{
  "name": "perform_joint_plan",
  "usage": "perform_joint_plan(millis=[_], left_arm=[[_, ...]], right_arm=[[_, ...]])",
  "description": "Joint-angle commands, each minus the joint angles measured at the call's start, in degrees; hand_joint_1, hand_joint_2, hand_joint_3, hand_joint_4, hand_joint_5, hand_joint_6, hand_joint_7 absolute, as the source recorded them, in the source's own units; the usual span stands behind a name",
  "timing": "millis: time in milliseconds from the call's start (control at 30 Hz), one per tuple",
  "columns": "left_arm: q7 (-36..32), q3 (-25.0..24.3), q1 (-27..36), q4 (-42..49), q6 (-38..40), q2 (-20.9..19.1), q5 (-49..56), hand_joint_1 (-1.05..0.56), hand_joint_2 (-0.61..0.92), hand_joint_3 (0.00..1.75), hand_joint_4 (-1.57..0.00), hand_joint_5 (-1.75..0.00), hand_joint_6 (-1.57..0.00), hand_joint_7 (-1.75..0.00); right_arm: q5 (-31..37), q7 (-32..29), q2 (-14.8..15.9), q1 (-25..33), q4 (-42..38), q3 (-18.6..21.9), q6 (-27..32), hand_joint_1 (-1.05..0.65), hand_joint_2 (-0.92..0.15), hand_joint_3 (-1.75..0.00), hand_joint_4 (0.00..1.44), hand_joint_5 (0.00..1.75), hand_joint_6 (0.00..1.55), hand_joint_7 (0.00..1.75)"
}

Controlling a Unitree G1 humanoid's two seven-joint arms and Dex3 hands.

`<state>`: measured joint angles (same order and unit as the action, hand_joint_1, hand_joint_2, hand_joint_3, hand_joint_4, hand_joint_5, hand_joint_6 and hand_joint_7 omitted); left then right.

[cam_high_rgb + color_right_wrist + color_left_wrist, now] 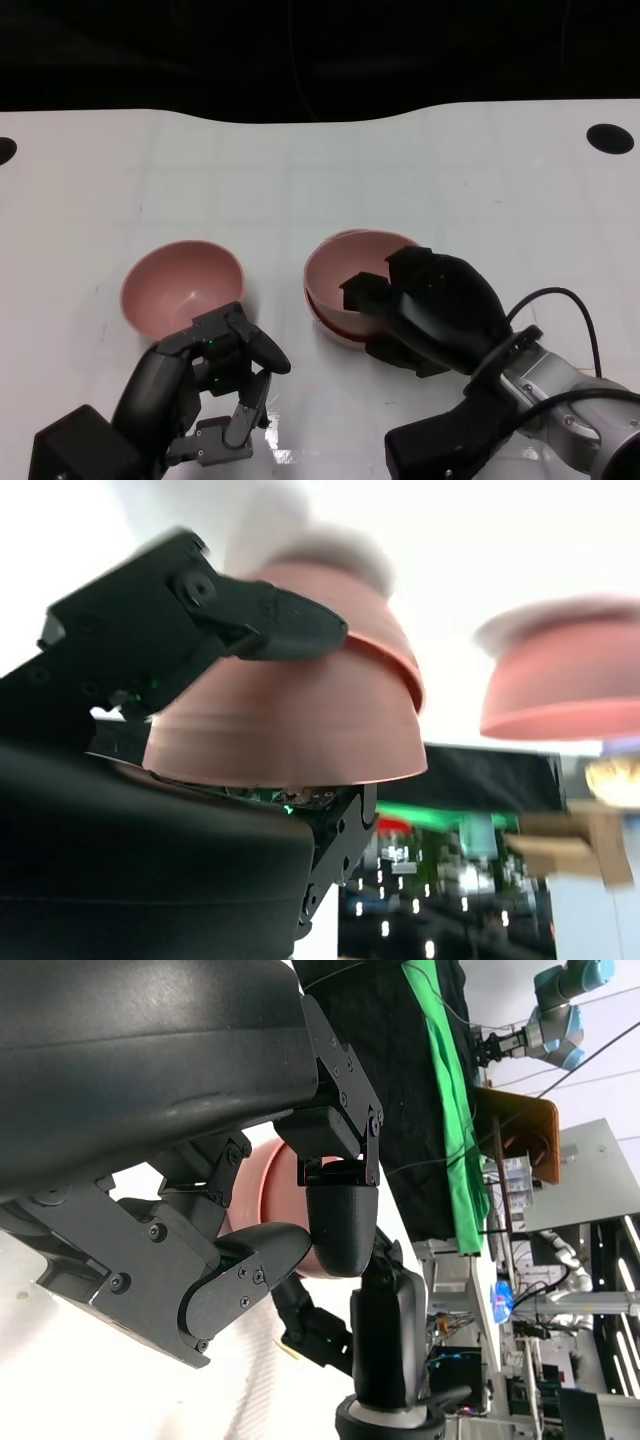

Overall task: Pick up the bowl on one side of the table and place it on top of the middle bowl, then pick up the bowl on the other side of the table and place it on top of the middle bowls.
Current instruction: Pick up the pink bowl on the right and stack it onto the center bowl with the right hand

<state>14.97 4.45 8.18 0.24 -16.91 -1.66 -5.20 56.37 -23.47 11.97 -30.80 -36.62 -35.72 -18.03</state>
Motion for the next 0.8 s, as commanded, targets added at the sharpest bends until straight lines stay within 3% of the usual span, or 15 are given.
perform_joint_plan(millis=[33,100,233,500,733,800], left_arm=[[-0.5,-0.1,0.7,-0.8,0.7,-0.1,-0.3,-0.22,0.54,1.11,-0.8,-1.7,-0.8,-1.34],[-0.7,0.0,0.7,-0.9,0.8,-0.1,0.3,-0.24,0.54,1.1,-0.8,-1.7,-0.8,-1.33],[-0.8,0.0,0.7,-0.9,0.9,-0.1,0.5,-0.25,0.54,1.09,-0.79,-1.7,-0.79,-1.34],[-0.6,-0.2,0.4,-0.4,0.4,0.0,0.1,-0.24,0.54,1.1,-0.79,-1.71,-0.78,-1.36],[-0.9,-0.5,0.1,-0.3,0.2,-0.3,0.5,-0.23,0.51,1.16,-0.77,-1.73,-0.77,-1.4],[-0.9,-0.7,-0.1,0.0,0.0,-0.3,0.4,-0.23,0.5,1.18,-0.76,-1.74,-0.76,-1.41]], right_arm=[[-1.0,6.3,1.0,0.2,1.3,-0.2,2.8,-0.51,-0.91,-0.33,0.63,0.27,0.67,0.06],[-1.9,9.8,1.2,1.0,3.5,0.2,4.4,-0.65,-0.92,-0.38,0.48,0.14,0.5,0.01],[-3.0,12.9,2.2,3.0,8.3,1.0,6.2,-0.75,-0.92,-0.5,0.37,0.07,0.38,0.0],[-8.0,14.9,5.5,10.7,23.7,6.6,6.2,-0.7,-0.92,-0.44,0.45,0.15,0.45,0.03],[-14.7,12.6,7.5,19.9,33.9,13.6,1.7,-0.63,-0.92,-0.37,0.5,0.24,0.5,0.05],[-16.5,12.1,7.5,22.1,35.3,15.1,0.2,-0.62,-0.92,-0.36,0.38,0.51,0.51,0.05]])
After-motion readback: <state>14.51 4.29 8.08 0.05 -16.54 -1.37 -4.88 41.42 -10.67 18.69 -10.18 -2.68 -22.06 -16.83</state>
